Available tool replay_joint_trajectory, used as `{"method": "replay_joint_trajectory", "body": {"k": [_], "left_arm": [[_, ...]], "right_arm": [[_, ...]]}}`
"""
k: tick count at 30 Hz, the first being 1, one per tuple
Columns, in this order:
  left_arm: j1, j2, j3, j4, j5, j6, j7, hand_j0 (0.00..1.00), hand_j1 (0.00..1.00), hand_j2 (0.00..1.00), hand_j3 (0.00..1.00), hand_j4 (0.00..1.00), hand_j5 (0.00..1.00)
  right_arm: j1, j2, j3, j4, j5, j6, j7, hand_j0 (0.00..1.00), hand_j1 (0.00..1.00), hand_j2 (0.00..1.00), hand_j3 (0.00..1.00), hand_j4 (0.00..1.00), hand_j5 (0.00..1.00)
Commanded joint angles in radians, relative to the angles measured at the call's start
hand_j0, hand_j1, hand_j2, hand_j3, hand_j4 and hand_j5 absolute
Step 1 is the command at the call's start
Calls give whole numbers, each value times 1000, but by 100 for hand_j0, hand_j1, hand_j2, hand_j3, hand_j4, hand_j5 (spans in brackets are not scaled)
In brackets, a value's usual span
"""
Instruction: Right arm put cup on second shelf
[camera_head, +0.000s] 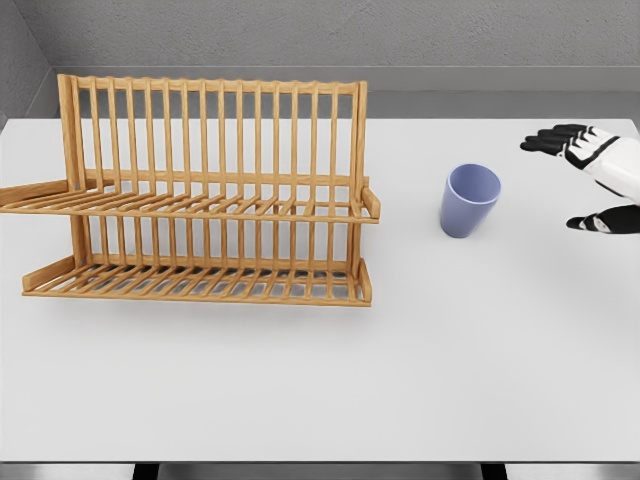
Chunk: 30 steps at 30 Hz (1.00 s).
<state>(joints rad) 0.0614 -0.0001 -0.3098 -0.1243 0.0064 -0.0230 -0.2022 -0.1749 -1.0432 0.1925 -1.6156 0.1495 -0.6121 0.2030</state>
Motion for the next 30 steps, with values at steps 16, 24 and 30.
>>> {"method": "replay_joint_trajectory", "body": {"k": [16,24,30], "left_arm": [[-2,0,0,0,0,0,0,100,100,100,100,100,100],[0,0,0,0,1,0,0,100,100,100,100,100,100],[0,0,0,0,1,0,0,100,100,100,100,100,100]], "right_arm": [[-433,103,254,71,-13,1,408,100,100,100,100,100,100],[-554,150,306,206,-7,1,408,100,100,100,100,100,100],[-638,209,464,276,87,1,408,100,100,100,100,100,100]]}}
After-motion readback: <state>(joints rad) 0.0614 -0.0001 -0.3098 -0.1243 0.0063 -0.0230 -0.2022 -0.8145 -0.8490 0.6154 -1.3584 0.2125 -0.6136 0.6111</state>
